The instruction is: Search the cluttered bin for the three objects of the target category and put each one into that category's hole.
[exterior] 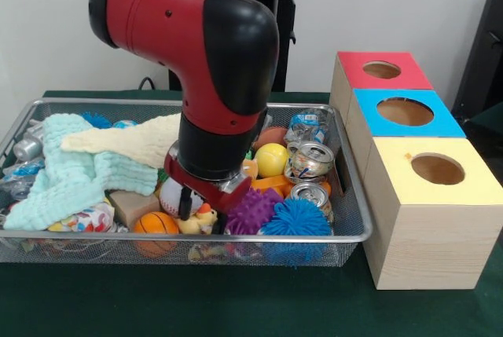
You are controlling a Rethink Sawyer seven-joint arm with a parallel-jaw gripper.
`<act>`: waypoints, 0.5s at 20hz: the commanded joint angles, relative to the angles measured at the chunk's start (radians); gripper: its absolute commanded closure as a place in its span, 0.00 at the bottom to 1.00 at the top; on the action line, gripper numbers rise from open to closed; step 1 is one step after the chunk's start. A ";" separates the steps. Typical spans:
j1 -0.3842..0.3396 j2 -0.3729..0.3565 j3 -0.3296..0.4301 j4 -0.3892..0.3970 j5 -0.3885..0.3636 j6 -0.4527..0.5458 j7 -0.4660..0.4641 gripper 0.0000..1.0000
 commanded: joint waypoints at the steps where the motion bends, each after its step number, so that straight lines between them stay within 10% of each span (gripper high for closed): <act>1: -0.033 -0.026 0.104 0.195 0.035 -0.113 0.223 0.00; 10: -0.149 -0.013 0.212 0.228 0.007 -0.235 0.114 0.00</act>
